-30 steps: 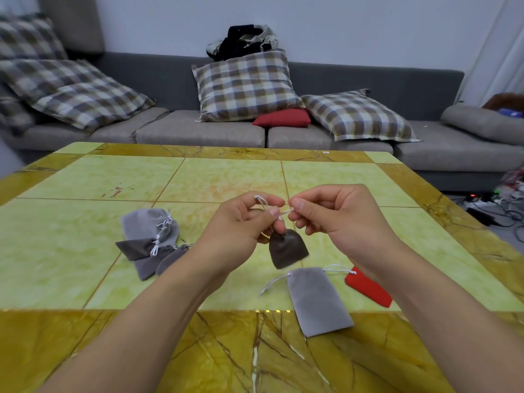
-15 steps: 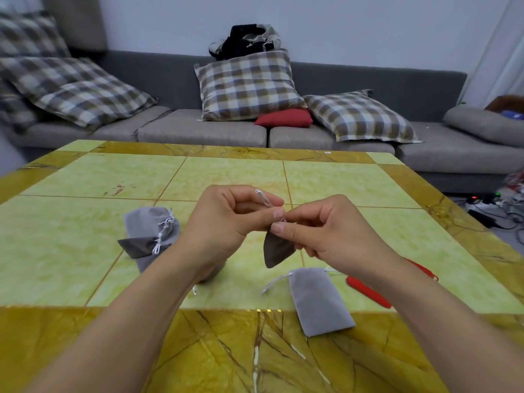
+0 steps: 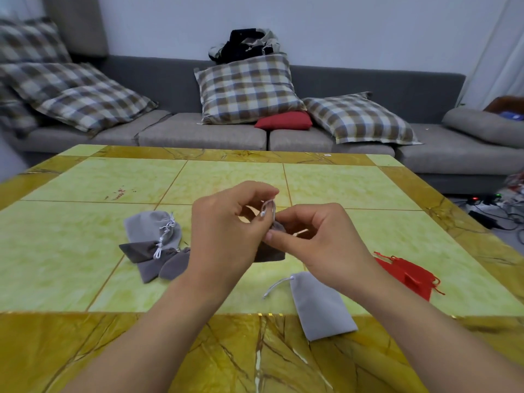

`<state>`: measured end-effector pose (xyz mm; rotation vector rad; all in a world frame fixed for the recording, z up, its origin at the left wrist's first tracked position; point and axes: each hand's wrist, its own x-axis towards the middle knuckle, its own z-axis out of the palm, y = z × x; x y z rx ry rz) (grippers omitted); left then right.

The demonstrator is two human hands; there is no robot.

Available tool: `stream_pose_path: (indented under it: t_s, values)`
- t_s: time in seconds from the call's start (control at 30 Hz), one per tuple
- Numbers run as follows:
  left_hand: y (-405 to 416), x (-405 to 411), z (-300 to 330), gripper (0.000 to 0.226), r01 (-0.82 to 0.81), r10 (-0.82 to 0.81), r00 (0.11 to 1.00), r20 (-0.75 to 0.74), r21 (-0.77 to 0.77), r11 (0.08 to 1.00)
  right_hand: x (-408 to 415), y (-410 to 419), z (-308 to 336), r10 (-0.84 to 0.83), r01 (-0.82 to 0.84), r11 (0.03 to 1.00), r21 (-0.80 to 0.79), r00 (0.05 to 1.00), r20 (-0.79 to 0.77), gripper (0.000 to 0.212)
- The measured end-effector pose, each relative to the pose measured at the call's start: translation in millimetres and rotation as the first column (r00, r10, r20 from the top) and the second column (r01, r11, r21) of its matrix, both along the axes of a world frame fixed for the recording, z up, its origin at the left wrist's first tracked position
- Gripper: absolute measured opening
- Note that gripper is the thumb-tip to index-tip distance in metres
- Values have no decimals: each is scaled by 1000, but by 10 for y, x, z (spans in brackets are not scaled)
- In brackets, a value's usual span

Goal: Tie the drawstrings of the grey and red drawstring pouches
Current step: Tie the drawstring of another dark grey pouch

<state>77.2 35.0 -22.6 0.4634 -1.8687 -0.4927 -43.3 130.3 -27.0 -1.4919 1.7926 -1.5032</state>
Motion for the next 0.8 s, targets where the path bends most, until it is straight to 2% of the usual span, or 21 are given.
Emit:
stream_pose_path:
  t_s: [0.07,0.1,0.13,0.17,0.23,0.33,0.37,0.43,0.5,0.53,0.57,0.6,0.63,0.67,0.7,0.73,0.77,0.8]
  values:
    - [-5,-6,-1,19,-14,9,998,-58,-70,997,-17,-29,29,42,-43,999,-3,952,303,12]
    - [-2,-9,-2,21,3,-8,998,-63,-78,997,-36,-35,54,65,-72,997,-4,871,488,18]
    - [7,-9,-4,23,30,-33,997,-63,-58,998,-70,-35,78,92,-102,995,-17,797,597,22]
    - [23,-15,-5,24,58,-59,996,-67,-19,998,-98,-30,99,114,-126,992,-26,770,627,23]
    - [52,-33,-15,23,89,-84,993,-85,62,994,-130,-6,94,145,-166,986,-19,792,593,21]
    - [47,-60,-39,20,107,-101,993,-60,112,988,-171,4,84,92,-102,995,-9,851,518,15]
    - [28,-63,-49,19,117,-112,993,-48,127,985,-193,9,87,52,-55,998,-5,905,423,9]
    - [-22,-71,-62,18,140,-139,990,-20,209,968,-250,22,120,-50,49,999,7,996,80,10]
    - [-60,-79,-62,15,167,-185,982,32,306,937,-283,37,163,-103,114,993,39,970,-221,13]
    - [-72,-76,-64,13,178,-212,975,65,339,924,-291,43,164,-120,143,987,75,959,-255,16]
    - [-85,-83,-66,12,194,-243,965,96,363,912,-297,52,171,-131,155,980,123,973,-188,20]
    - [-100,-80,-65,11,214,-278,953,119,384,898,-295,47,171,-129,130,978,163,992,-16,23]
    - [-113,-72,-63,10,238,-311,942,122,407,882,-287,34,173,-109,71,982,177,971,214,24]
    - [-125,-66,-52,9,265,-340,935,105,434,861,-278,21,174,-66,-1,989,146,890,452,21]
    - [-141,-57,-49,10,278,-353,932,85,456,845,-260,9,179,-1,-67,995,76,748,664,16]
    - [-154,-51,-43,14,278,-350,934,73,469,839,-239,9,187,82,-120,993,-16,566,820,11]
    - [-154,-44,-27,20,274,-348,934,74,476,836,-212,16,196,180,-163,979,-124,394,901,14]
    - [-133,-39,-1,28,286,-366,928,71,497,819,-192,15,197,267,-195,956,-220,262,927,19]
